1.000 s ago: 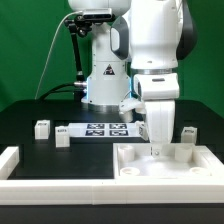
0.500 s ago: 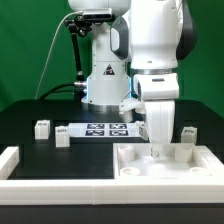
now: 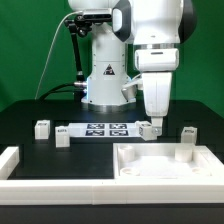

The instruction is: Assemble one leg

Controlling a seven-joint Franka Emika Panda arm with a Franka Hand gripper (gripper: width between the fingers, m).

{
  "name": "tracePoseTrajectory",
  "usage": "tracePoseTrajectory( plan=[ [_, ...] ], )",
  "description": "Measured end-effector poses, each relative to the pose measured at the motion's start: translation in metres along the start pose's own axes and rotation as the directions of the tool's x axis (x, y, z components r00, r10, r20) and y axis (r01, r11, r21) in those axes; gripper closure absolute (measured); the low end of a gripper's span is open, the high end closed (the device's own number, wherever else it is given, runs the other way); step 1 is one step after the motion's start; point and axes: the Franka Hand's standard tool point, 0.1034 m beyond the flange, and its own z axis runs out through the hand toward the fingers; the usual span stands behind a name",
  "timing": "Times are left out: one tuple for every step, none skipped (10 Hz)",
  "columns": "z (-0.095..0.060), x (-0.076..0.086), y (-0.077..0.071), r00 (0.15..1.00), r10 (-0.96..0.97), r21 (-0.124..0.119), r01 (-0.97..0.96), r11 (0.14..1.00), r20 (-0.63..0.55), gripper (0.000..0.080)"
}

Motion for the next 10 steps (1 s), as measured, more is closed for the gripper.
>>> tracePoseTrajectory(
  plan=[
    [0.001,-0.001,0.000,1.000,-0.009,0.002,0.009,1.000,0.001,0.0150],
    [0.001,-0.002,0.000,1.000,-0.003,0.002,0.003,1.000,0.001,0.0150],
    [0.001,0.000,-0.001,0.988,0.156,0.006,-0.156,0.988,-0.004,0.0150],
    [0.002,0.000,-0.001,0.957,0.289,0.010,-0.289,0.957,-0.007,0.0150],
    [0.003,-0.003,-0.005,0.903,0.429,0.015,-0.429,0.903,-0.014,0.0150],
    [0.003,0.001,-0.011,0.833,0.552,0.008,-0.552,0.834,-0.036,0.0150],
    [0.004,0.011,-0.020,0.704,0.709,0.022,-0.709,0.705,-0.040,0.0150],
    [0.005,0.021,-0.026,0.589,0.808,0.038,-0.807,0.590,-0.035,0.0150],
    [0.006,0.031,-0.031,0.475,0.880,0.051,-0.878,0.476,-0.029,0.0150],
    [0.007,0.043,-0.035,0.334,0.943,0.064,-0.940,0.334,-0.020,0.0150]
  ],
)
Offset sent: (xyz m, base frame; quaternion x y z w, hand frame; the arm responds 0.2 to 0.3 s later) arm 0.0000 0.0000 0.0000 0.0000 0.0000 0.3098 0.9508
